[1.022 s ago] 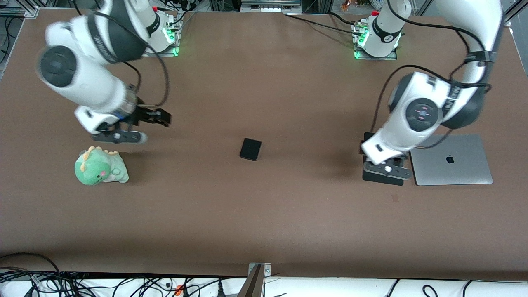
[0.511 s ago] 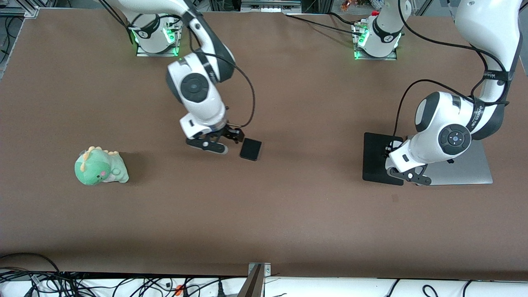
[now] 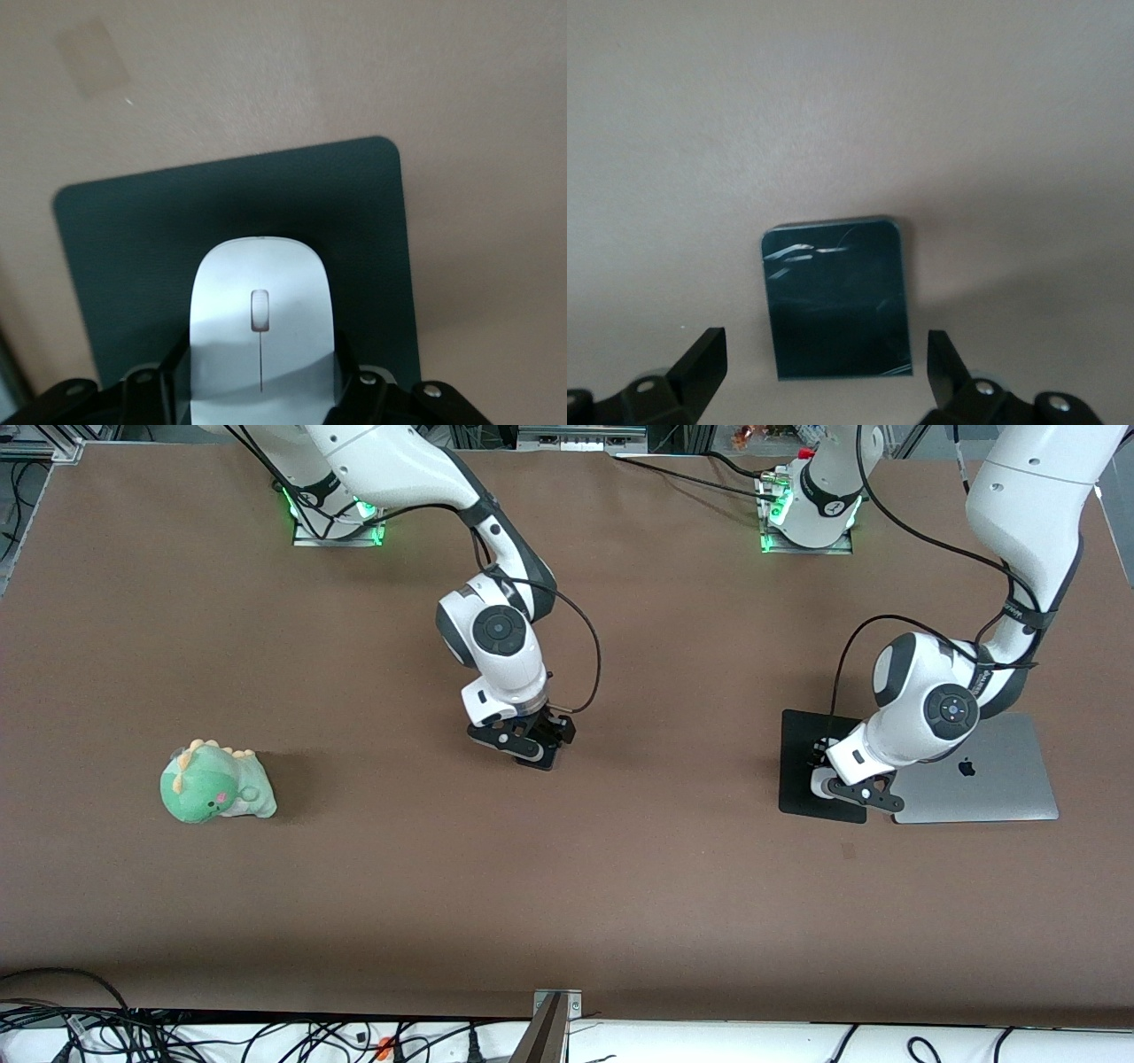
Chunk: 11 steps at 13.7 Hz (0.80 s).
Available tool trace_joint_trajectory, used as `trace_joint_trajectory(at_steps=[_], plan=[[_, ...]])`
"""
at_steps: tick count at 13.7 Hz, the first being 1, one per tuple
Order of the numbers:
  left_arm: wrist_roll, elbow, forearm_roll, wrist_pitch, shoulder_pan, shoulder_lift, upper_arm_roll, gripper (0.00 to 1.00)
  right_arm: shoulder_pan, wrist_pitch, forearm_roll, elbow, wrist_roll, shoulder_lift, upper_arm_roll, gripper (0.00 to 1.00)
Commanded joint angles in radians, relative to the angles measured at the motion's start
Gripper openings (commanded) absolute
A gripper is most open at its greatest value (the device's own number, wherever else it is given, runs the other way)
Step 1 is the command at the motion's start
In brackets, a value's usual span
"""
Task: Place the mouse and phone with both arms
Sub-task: 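Lower the mouse onto the pad while the right gripper grasps the phone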
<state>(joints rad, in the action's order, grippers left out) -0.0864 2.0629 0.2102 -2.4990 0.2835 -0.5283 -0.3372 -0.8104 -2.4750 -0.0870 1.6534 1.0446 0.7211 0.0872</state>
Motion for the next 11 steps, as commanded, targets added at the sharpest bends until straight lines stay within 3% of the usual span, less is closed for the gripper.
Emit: trace_joint_trajectory(at_steps=[1, 4, 6, 11], plan=[[-0.029, 0.016, -0.025, -0.011, 0.017, 0.022, -0.011, 1.00, -0.022, -0.015, 0.000, -0.035, 0.025, 0.038, 0.012, 1.00], [-0.024, -0.004, -0.025, 0.024, 0.017, 0.069, -0.011, 1.00, -0.030, -0.044, 0.007, -0.035, 0.022, 0.063, 0.014, 1.00], [-0.019, -0.059, -0.025, 0.142, 0.010, 0.120, -0.016, 1.00, -0.029, -0.041, 0.022, -0.035, 0.012, 0.060, 0.017, 1.00], [-0.012, -0.415, -0.025, 0.642, 0.002, 0.139, -0.086, 1.00, -0.026, 0.042, 0.062, -0.055, 0.003, 0.043, 0.025, 1.00]])
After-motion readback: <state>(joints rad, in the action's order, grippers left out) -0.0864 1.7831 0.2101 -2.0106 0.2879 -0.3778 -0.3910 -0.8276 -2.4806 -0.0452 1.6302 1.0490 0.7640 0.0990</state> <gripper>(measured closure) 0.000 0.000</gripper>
